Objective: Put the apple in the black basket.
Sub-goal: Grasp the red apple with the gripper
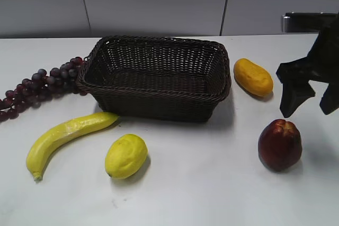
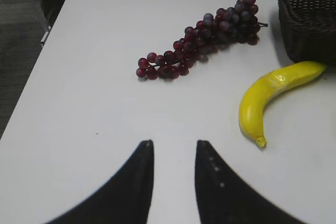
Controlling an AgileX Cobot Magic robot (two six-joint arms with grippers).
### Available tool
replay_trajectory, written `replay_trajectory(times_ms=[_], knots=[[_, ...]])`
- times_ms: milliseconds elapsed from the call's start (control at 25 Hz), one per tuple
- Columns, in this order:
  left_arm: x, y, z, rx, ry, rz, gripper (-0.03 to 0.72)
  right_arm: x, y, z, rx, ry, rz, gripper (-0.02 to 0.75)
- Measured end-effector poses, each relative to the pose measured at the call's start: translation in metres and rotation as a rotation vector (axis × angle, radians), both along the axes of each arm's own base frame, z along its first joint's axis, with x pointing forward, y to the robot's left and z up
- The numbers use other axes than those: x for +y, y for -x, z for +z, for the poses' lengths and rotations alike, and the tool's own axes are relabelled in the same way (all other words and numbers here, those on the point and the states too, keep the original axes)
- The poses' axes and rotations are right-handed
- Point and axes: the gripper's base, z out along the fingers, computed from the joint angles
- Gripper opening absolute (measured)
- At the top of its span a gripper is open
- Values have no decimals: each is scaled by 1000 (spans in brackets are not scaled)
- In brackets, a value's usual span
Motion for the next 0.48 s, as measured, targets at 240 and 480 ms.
replay_trajectory(times_ms=[240,480], knots=[[0,0,0,0,0,0,202,13,-10,-28,45,15,-19,584],[0,0,0,0,0,0,202,14,-19,-54,86,49,-43,584]])
